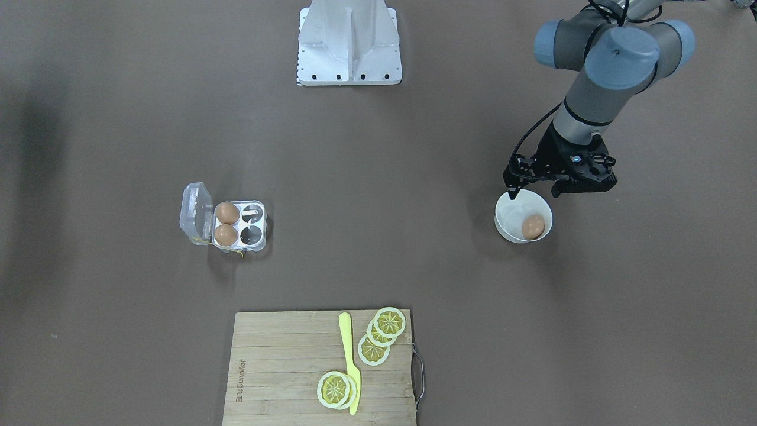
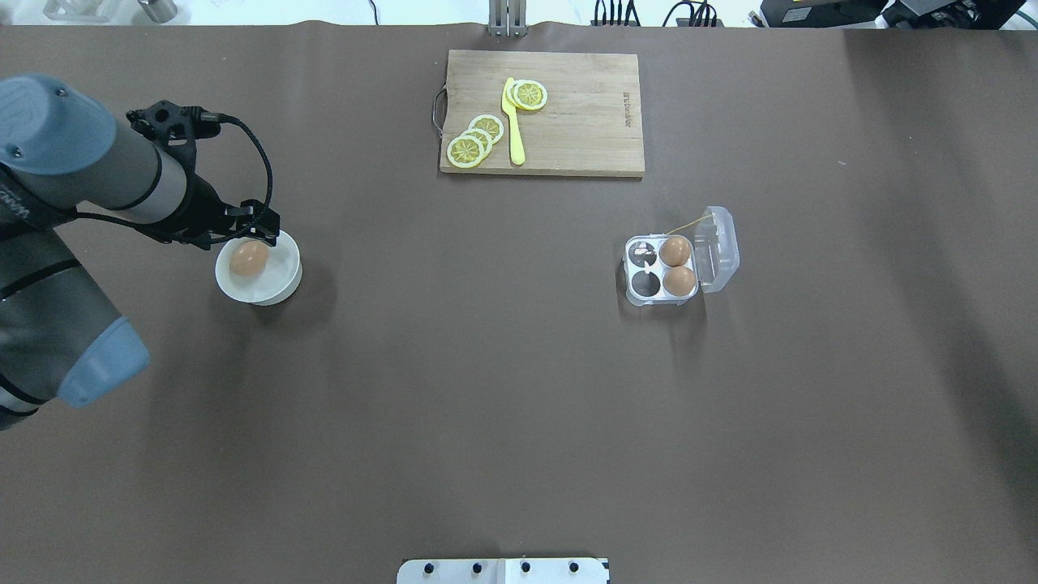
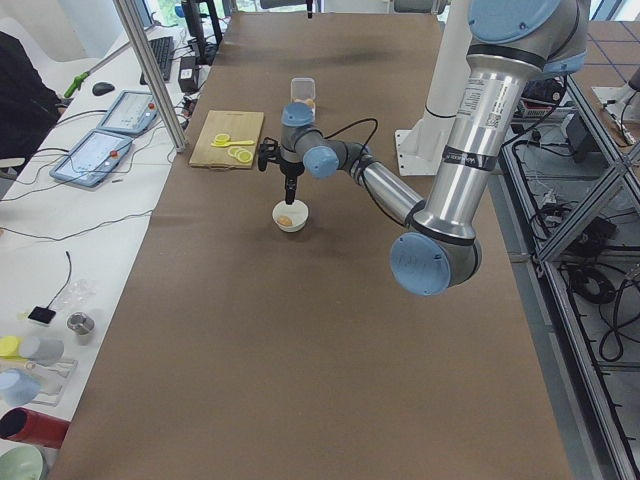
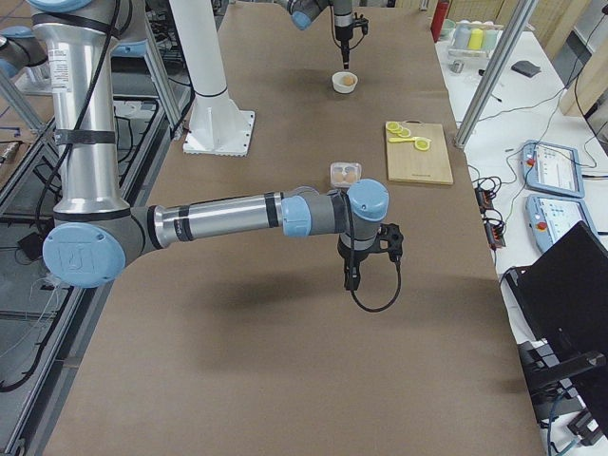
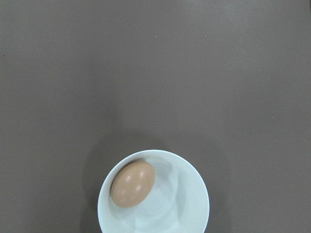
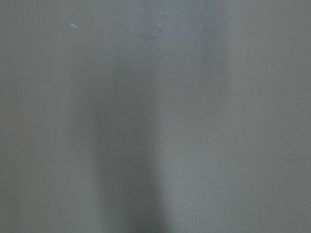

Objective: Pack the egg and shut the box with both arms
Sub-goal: 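Reach the left gripper down into the white bowl over the brown egg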

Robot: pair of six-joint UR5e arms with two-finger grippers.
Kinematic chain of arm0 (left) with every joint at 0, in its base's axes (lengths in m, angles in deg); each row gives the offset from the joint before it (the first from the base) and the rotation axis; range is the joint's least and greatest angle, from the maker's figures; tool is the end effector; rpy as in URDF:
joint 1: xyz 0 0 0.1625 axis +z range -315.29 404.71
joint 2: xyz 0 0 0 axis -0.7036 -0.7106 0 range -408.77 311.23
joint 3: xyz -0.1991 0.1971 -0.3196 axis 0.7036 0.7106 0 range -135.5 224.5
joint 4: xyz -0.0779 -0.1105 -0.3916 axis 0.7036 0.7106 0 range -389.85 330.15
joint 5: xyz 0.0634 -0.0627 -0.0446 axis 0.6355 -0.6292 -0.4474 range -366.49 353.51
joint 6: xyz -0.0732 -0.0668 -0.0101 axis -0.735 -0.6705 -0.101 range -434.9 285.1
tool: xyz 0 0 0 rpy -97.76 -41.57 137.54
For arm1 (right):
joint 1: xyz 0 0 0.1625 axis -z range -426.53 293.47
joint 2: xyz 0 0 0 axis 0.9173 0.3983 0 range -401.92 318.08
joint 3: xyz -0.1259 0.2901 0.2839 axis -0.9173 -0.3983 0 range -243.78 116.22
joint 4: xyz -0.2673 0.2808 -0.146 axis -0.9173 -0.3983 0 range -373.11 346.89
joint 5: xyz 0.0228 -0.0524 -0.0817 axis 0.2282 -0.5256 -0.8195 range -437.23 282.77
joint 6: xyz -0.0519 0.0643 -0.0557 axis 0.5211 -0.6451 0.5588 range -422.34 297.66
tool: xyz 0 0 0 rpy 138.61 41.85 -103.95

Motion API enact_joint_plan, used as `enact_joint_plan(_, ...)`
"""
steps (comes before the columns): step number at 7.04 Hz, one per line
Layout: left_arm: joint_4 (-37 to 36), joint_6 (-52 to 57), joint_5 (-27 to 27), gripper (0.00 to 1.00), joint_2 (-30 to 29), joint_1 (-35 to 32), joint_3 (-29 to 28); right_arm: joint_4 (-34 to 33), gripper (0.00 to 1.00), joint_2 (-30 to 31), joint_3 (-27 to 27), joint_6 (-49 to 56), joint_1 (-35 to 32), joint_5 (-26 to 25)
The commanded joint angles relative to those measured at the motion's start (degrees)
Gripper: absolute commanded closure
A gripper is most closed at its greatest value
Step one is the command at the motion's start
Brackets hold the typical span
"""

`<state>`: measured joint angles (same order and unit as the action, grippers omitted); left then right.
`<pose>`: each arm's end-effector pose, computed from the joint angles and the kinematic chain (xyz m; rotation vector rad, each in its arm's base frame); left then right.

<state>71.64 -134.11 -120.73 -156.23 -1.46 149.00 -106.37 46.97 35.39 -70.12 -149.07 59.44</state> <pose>0.3455 -0.4935 0.3577 0.1494 0.8344 -0.0919 -0.0049 -0.5051 0.5731 0.0068 -0.8216 -0.0446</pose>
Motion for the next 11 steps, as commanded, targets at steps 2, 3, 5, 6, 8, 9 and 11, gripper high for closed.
enact_joint_plan(2, 3.2, 7.0, 1.0, 0.18, 0.3, 0.9, -4.6, 0.0, 0.00, -0.3, 0.3, -0.1, 0.2, 2.1)
enact_joint_plan(3, 3.3, 9.3, 1.0, 0.20, 0.2, 0.9, -5.9, 0.0, 0.00, -0.3, 0.4, -0.1, 0.2, 2.1)
enact_joint_plan(5, 3.4, 9.3, 1.0, 0.20, -0.6, 1.0, -7.0, 0.0, 0.00, -0.4, 0.4, -0.1, 0.2, 2.1)
enact_joint_plan(6, 3.5, 9.4, 1.0, 0.20, -0.6, 1.0, -7.5, 0.0, 0.00, -0.4, 0.3, -0.1, 0.2, 2.1)
enact_joint_plan(8, 6.4, 9.3, 1.0, 0.20, -2.1, 1.0, -11.2, -0.1, 0.00, -1.1, 0.1, -0.1, 0.2, 3.1)
enact_joint_plan(9, 7.3, 9.3, 1.0, 0.20, -2.1, 1.0, -11.6, -0.2, 0.00, -1.2, 0.1, -0.1, 0.2, 3.3)
enact_joint_plan(11, 7.2, 9.3, 1.0, 0.20, -2.0, 1.0, -11.4, -0.3, 0.00, -1.2, 0.1, -0.1, 0.2, 3.3)
